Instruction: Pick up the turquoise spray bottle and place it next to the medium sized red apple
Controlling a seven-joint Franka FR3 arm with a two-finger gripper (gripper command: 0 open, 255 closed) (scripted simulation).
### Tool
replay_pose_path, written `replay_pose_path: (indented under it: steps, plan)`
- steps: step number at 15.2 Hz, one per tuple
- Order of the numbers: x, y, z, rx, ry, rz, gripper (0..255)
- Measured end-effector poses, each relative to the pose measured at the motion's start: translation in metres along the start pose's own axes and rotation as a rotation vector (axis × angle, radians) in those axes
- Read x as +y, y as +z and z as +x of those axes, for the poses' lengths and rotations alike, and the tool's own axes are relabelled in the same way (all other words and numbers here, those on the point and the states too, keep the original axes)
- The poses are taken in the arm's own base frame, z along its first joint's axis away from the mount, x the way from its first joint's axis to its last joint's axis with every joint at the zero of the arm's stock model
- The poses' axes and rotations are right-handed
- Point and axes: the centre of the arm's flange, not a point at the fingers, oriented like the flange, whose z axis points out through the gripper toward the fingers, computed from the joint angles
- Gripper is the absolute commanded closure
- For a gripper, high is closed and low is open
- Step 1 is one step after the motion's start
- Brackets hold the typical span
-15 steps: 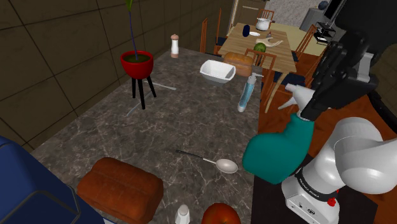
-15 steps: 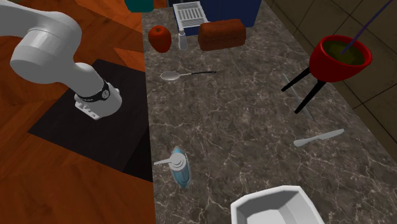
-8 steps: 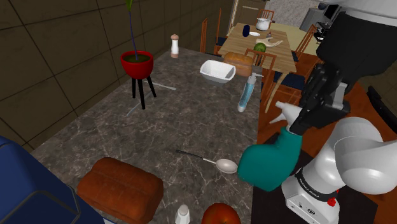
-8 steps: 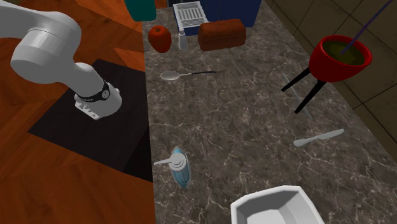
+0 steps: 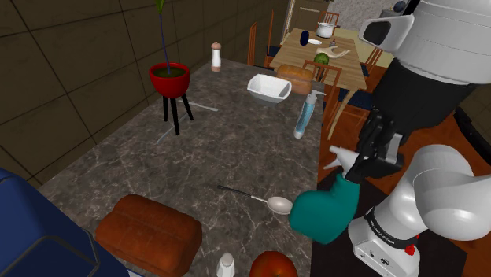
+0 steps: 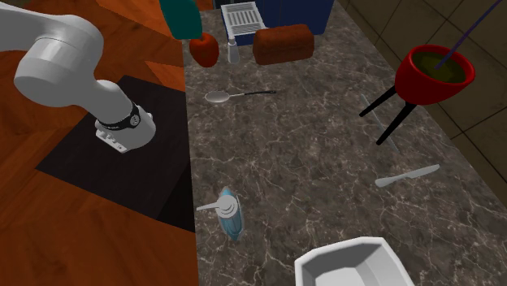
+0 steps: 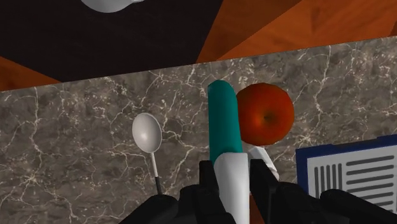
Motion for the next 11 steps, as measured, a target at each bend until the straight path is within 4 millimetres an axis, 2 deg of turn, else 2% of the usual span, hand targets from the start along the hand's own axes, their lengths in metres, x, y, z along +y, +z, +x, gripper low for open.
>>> replay_pose_path:
  steps: [11]
  plan:
    - [-0.001,0.058,0.001,0.0,0.0,0.0,255]
